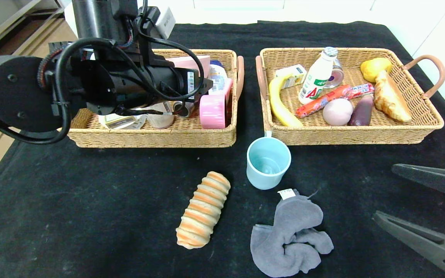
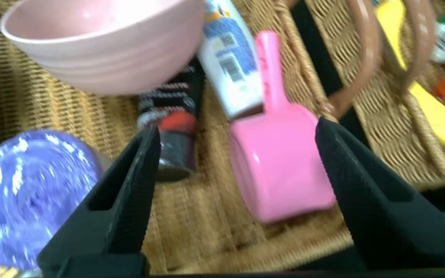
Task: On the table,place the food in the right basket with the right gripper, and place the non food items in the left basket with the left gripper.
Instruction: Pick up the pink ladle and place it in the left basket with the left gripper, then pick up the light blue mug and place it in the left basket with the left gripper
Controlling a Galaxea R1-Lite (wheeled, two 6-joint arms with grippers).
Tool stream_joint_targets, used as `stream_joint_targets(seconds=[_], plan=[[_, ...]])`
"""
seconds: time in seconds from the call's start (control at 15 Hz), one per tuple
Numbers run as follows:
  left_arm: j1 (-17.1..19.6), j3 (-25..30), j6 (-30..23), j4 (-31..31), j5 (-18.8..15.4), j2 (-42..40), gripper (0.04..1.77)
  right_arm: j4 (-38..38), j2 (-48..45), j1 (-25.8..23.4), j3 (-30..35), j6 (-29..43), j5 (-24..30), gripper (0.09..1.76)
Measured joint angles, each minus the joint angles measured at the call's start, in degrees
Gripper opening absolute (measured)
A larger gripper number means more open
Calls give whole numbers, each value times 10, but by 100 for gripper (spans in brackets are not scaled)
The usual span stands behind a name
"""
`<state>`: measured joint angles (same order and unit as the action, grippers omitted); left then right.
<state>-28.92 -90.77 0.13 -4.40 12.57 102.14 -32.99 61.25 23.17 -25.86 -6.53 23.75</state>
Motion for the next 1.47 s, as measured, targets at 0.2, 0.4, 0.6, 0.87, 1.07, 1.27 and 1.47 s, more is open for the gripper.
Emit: stream_joint_targets(seconds=[0.2,0.4,0.6,0.87,1.07,1.27,1.47], plan=[[-38,-5,1,71,22,-26,155,0,0,0,0,0,0,171],[-89,-13,3,153,38,-38,160,1,1,-1,0,0,0,171],[-138,-51,-1,233,42,-36,164,2,3,-1,0,0,0,171],[-179,-64,-1,240,73,-16,167,2,4,-1,0,-1,0,171],[-201,-65,-1,241,103,8,168,0,8,-1,1,-1,0,171],[-207,-65,-9,241,110,29,169,-1,7,-1,1,-1,0,171],[-208,-66,-25,242,110,44,170,-1,7,-1,1,-1,0,171]])
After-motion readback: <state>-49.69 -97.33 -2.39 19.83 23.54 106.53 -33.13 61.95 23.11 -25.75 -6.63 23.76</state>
